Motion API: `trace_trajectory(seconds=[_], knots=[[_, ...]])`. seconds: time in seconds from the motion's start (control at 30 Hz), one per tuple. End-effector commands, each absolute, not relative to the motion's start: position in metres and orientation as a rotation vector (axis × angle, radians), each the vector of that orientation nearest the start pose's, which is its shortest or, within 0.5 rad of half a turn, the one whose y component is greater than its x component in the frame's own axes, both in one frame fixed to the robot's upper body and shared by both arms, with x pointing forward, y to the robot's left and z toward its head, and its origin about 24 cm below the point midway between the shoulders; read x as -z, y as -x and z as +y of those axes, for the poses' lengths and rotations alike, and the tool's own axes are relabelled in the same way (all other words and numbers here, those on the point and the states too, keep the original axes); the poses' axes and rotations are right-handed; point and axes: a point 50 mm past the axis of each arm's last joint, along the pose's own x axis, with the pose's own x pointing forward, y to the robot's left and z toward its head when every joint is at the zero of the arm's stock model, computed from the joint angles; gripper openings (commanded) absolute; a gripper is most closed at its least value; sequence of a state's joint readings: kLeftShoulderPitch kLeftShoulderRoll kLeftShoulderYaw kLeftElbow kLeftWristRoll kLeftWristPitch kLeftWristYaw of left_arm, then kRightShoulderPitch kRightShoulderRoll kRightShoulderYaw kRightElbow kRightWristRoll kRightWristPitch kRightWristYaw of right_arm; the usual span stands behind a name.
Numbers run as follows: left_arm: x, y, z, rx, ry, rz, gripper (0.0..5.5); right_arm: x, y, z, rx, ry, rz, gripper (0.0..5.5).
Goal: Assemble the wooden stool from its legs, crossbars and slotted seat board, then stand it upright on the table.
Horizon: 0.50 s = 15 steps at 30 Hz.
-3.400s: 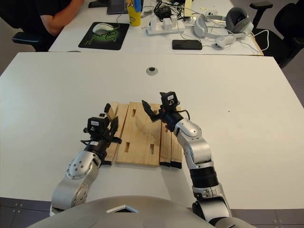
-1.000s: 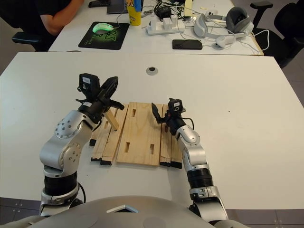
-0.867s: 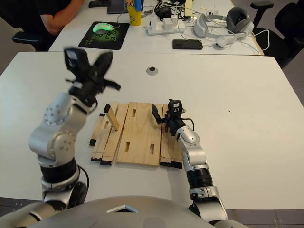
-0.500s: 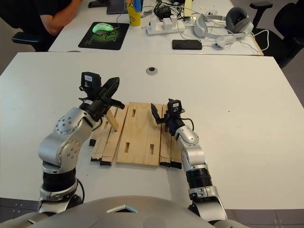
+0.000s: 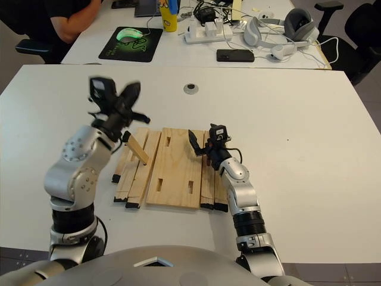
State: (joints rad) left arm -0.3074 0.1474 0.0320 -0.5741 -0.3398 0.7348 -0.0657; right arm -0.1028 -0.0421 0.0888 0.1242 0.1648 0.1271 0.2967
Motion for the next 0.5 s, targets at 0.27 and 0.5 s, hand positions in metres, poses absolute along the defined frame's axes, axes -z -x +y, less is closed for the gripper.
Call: trace_trajectory(seconds=[0.27,0.5], knots=[[-0.193,-0.252,0.133,0.279,0.107,-0.125,0.03,-0.028,-0.261,-0.114,-0.403,-0.125,0.151,4.48],[-0.089,-0.217,0.118,0.385,0.116,0.340,0.03,-0.034,-0.266,-0.114,-0.474,-0.100,0.161,4.48]])
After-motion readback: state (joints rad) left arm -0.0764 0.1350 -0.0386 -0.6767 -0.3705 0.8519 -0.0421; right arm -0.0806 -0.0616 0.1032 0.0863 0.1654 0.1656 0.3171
